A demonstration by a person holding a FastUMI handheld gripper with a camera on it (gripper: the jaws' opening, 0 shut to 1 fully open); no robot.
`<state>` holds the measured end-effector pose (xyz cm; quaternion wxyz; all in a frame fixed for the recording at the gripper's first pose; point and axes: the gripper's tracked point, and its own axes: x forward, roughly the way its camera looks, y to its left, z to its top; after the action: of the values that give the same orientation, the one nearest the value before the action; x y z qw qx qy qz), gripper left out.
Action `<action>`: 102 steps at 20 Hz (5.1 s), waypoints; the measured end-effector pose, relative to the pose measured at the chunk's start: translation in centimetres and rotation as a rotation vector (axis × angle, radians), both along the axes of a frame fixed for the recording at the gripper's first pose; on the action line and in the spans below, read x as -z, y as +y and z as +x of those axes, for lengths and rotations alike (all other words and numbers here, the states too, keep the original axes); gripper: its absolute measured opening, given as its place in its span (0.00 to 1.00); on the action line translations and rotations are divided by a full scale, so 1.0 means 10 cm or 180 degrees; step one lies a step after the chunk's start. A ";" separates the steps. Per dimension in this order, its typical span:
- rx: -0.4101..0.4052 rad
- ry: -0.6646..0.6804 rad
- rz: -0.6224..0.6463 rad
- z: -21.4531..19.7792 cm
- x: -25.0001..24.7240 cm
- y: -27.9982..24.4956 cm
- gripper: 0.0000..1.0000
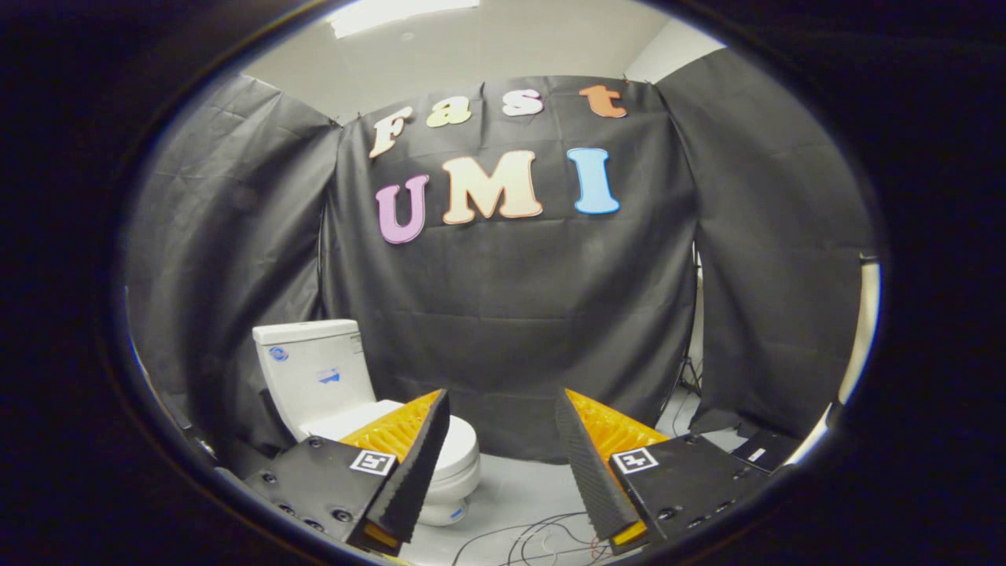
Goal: Open the toilet lid.
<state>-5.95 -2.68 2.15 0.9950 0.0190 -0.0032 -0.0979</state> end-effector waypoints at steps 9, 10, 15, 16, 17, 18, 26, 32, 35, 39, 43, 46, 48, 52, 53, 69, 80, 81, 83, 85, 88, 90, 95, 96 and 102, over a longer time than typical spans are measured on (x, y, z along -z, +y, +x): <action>0.0120 -0.0649 0.0497 0.98 -0.37 0.51 0.83; 0.0122 -0.0723 0.0584 1.06 -0.34 0.60 0.82; 0.0160 -0.0964 0.1047 1.48 0.08 1.17 0.81; 0.0196 -0.0977 0.1167 1.52 0.23 1.28 0.81; 0.0217 -0.1004 0.1306 1.55 0.39 1.38 0.81; 0.0243 -0.1042 0.1445 1.56 0.55 1.49 0.81; 0.0699 -0.1203 0.2371 1.38 1.70 1.93 0.80; 0.1246 -0.1344 0.2910 1.06 2.37 1.94 0.81; 0.1492 -0.1366 0.3163 0.94 2.69 1.95 0.80; 0.1611 -0.1394 0.3534 0.92 3.00 2.02 0.80; 0.1708 -0.1397 0.3818 1.04 3.19 2.05 0.81; 0.1688 -0.1344 0.3996 1.14 3.34 2.11 0.79; 0.1646 -0.1215 0.4194 1.22 3.48 2.17 0.75; 0.1480 -0.1170 0.4265 1.27 3.52 2.23 0.67; 0.1466 -0.1086 0.4288 1.28 3.56 2.25 0.63; 0.1601 -0.1272 0.4552 1.25 3.52 2.10 0.29; 0.1501 -0.1051 0.4284 1.32 3.35 2.12 0.01; 0.1503 -0.1038 0.4304 1.35 3.35 2.14 0.01; 0.1518 -0.1097 0.4306 1.34 3.32 2.13 0.00; 0.1507 -0.1166 0.4322 1.32 3.23 2.16 0.00; 0.1508 -0.1104 0.4173 1.33 3.08 2.16 0.01; 0.1501 -0.1047 0.3958 1.34 2.92 2.16 0.01; 0.1368 -0.0785 0.3439 1.43 2.45 2.23 0.00; 0.1340 -0.0717 0.3314 1.46 2.35 2.26 0.01; 0.1081 -0.0408 0.2490 1.67 1.65 2.45 0.01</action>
<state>10.74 21.85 -14.33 0.8804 0.4000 -0.0307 -0.2528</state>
